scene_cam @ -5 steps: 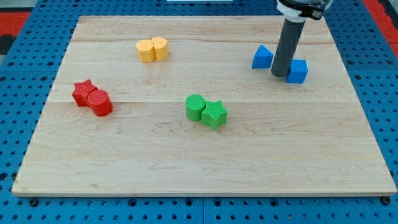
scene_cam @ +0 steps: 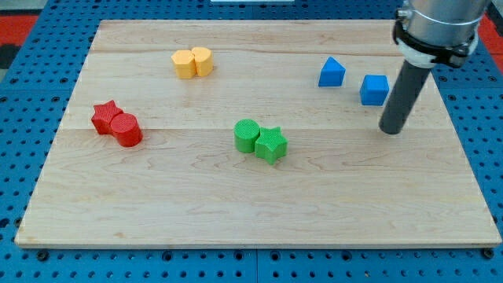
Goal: Move the blue blocks near to the yellow blocks
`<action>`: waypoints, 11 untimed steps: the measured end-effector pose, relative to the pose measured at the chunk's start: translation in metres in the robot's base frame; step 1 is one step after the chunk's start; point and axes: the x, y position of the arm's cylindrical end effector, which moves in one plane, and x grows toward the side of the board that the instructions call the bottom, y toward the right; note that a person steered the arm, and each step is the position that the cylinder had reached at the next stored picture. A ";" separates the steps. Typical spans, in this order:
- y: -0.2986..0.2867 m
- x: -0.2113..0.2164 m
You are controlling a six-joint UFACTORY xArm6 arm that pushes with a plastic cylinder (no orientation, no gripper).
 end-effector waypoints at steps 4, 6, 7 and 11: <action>-0.034 -0.104; -0.165 -0.133; -0.231 -0.157; -0.034 -0.082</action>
